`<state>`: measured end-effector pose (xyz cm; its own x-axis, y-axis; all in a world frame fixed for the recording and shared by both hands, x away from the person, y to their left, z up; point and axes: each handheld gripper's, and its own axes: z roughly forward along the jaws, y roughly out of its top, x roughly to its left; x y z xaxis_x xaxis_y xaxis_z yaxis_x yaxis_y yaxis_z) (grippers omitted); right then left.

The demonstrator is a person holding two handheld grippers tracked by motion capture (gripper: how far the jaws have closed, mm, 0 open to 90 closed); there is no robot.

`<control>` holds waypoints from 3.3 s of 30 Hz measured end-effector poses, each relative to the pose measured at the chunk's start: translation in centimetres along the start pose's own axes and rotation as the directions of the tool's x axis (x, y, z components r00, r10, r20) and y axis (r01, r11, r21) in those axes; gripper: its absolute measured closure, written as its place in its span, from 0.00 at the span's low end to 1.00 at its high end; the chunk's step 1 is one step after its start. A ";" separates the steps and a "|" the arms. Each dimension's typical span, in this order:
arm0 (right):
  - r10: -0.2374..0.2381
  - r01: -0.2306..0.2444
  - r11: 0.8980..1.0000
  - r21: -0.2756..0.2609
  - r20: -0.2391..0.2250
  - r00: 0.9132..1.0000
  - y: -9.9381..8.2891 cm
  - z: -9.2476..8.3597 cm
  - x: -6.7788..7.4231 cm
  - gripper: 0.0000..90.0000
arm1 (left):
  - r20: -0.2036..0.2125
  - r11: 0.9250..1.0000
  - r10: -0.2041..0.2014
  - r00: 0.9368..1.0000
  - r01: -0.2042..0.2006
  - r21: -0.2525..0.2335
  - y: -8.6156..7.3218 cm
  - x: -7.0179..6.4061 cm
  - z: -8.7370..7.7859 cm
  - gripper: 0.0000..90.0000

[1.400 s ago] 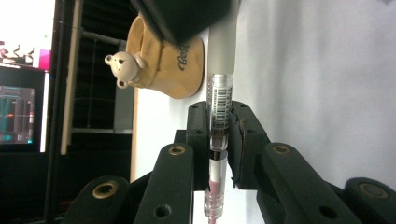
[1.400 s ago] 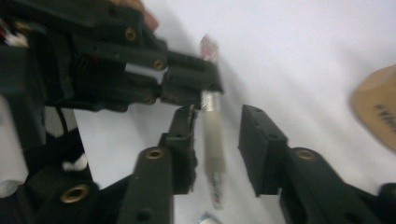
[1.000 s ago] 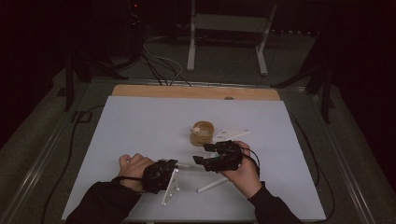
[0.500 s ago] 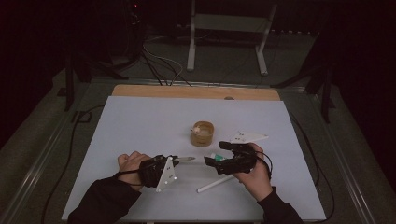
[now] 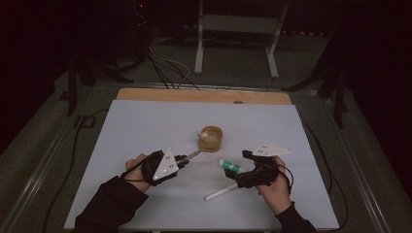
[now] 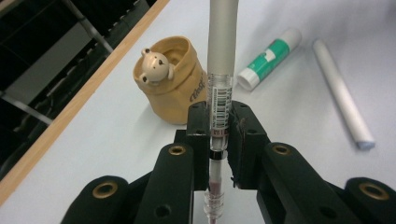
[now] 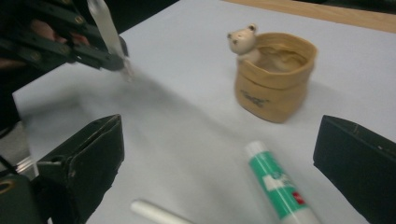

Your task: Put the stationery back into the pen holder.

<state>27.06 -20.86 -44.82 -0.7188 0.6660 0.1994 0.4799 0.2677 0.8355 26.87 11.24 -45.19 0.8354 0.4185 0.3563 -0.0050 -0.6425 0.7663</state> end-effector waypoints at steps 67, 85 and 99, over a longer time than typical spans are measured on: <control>-0.025 0.034 0.996 -0.085 0.101 0.995 -2.1 -1.3 -1.4 0.02 | 0.207 0.899 -0.333 0.920 0.376 -0.227 7.0 6.8 6.2 0.90; -0.028 0.037 0.995 -0.094 0.091 0.995 -2.0 -1.5 -1.3 0.02 | 0.226 0.862 -0.384 0.895 0.435 -0.259 6.3 7.5 9.9 0.90; -0.032 0.041 0.994 -0.098 0.091 0.995 -2.0 -1.5 -1.3 0.02 | 0.200 0.835 -0.449 0.871 0.489 -0.252 4.8 7.7 12.0 0.89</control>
<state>26.28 -23.37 -45.99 -0.6853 0.7175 0.1248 0.3980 0.2255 0.8892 39.90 3.67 -45.17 0.8398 0.5243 -0.1412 0.2660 -0.1705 0.9488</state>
